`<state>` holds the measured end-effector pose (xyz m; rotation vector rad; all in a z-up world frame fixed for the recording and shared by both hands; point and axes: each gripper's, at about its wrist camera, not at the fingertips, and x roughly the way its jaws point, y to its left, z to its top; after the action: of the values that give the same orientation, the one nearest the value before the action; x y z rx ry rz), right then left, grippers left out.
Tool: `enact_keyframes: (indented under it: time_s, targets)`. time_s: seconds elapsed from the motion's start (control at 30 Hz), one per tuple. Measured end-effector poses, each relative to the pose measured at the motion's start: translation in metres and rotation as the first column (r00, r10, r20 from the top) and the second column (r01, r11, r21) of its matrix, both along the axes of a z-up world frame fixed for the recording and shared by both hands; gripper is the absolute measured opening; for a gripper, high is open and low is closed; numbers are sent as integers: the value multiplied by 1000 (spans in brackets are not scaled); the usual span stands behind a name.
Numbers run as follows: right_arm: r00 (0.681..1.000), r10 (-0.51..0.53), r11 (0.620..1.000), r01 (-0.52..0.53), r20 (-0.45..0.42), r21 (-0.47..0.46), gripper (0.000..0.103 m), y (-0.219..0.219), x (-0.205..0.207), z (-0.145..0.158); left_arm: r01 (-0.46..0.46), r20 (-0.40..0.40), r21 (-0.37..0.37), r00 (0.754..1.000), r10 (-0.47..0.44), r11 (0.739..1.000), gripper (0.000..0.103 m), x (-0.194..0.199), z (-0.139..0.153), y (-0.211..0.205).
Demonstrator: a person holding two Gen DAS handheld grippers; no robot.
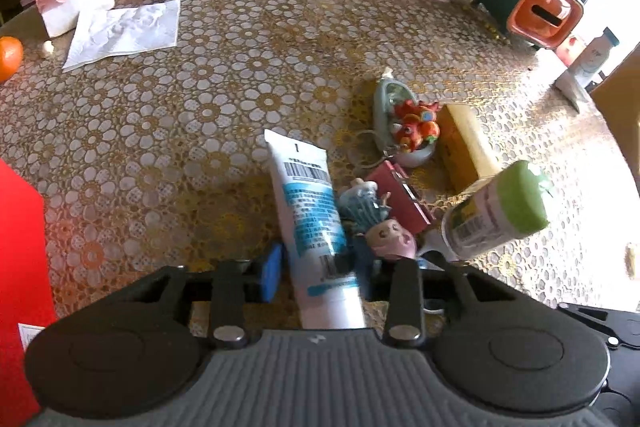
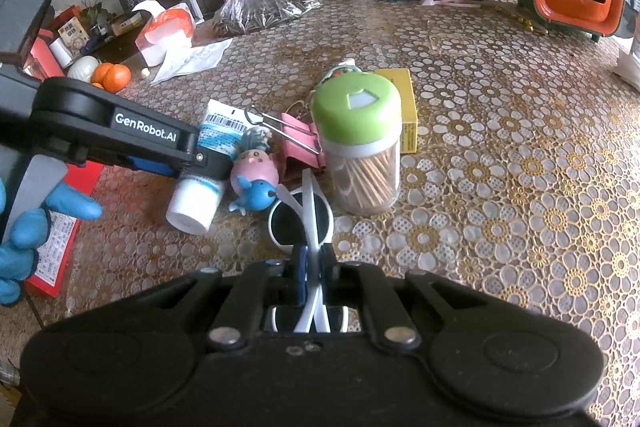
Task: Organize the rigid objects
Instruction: 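Lift and carry the toothpaste tube and sunglasses over the red box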
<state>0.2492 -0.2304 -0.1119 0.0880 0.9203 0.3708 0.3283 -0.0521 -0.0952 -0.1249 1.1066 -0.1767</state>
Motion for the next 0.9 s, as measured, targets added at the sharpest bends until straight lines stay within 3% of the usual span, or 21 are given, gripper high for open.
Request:
enact_keyframes:
  time_s: [0.37,0.9]
  targets:
    - [999,-34,999,34,26,-1,5,-4,-8,7,-23,10,-24,1000,23,999,34,-11,9,7]
    - [992,-41,999,41,121,3,4,4,-48,58,-64,69,-112,995,72,992,30,-61,46,41]
